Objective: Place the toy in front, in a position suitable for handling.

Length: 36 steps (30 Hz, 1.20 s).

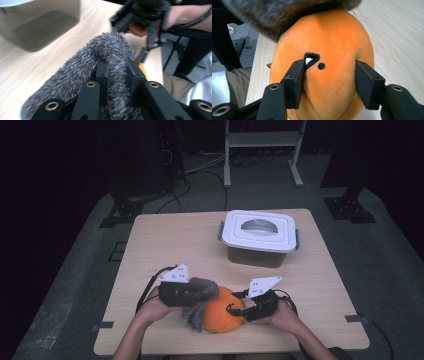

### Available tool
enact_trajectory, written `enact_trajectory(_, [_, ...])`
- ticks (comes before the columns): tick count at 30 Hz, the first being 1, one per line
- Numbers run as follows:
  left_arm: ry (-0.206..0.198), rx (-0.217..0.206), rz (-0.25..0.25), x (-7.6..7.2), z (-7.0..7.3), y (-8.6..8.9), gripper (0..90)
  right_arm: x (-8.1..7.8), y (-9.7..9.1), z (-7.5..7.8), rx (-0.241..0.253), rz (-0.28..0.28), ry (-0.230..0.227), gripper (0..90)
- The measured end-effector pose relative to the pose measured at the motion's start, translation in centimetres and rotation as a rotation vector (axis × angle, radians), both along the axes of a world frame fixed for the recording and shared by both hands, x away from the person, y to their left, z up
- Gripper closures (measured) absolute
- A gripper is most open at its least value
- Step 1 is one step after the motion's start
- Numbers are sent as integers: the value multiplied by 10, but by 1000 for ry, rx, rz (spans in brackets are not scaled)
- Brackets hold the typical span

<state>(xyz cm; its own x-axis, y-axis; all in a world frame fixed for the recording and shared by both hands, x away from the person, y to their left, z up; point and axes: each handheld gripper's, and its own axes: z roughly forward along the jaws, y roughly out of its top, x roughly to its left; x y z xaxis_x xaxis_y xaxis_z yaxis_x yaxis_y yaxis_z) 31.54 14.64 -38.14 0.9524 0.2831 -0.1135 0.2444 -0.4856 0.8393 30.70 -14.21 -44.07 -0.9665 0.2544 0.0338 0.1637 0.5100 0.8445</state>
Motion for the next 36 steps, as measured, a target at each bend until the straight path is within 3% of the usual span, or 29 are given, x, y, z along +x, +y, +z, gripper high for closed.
enact_trajectory(1, [9,9,1,1,-4,-1,748,-1,0,0,-2,7,-9,436])
enact_trajectory(3, [29,80,-5,2,-22,-6,748,-2,-1,0,3,12,-10,417])
enact_trajectory(4, [62,53,3,1,-36,-7,749,-1,-2,1,6,13,-4,386])
enact_trajectory(6, [73,14,8,-2,-44,-3,754,1,-5,4,1,15,14,304])
enact_trajectory(8, [71,17,6,-6,-44,3,756,4,-10,5,18,2,39,250])
enact_trajectory(13, [60,49,-12,-11,-41,9,755,6,-7,2,26,-5,120,246])
enact_trajectory(15, [62,48,-6,-11,-39,8,754,6,-1,-4,16,-18,142,324])
enact_trajectory(17, [57,13,-10,-9,-32,6,753,2,0,-4,4,-20,104,455])
enact_trajectory(20, [37,-25,-30,-4,-16,-3,753,0,-2,4,6,-21,49,542])
enact_trajectory(25, [-23,32,-81,2,-1,-31,752,-7,-3,17,-5,-71,-107,553])
enact_trajectory(29, [-35,100,-77,2,-14,-36,753,-1,-8,10,-31,-77,-87,544])
enact_trajectory(32, [-23,83,-63,0,-20,-27,756,2,-10,9,-20,-60,-44,482])
enact_trajectory(36, [-26,102,-49,-2,-22,-18,757,2,-9,9,2,-31,-36,419])
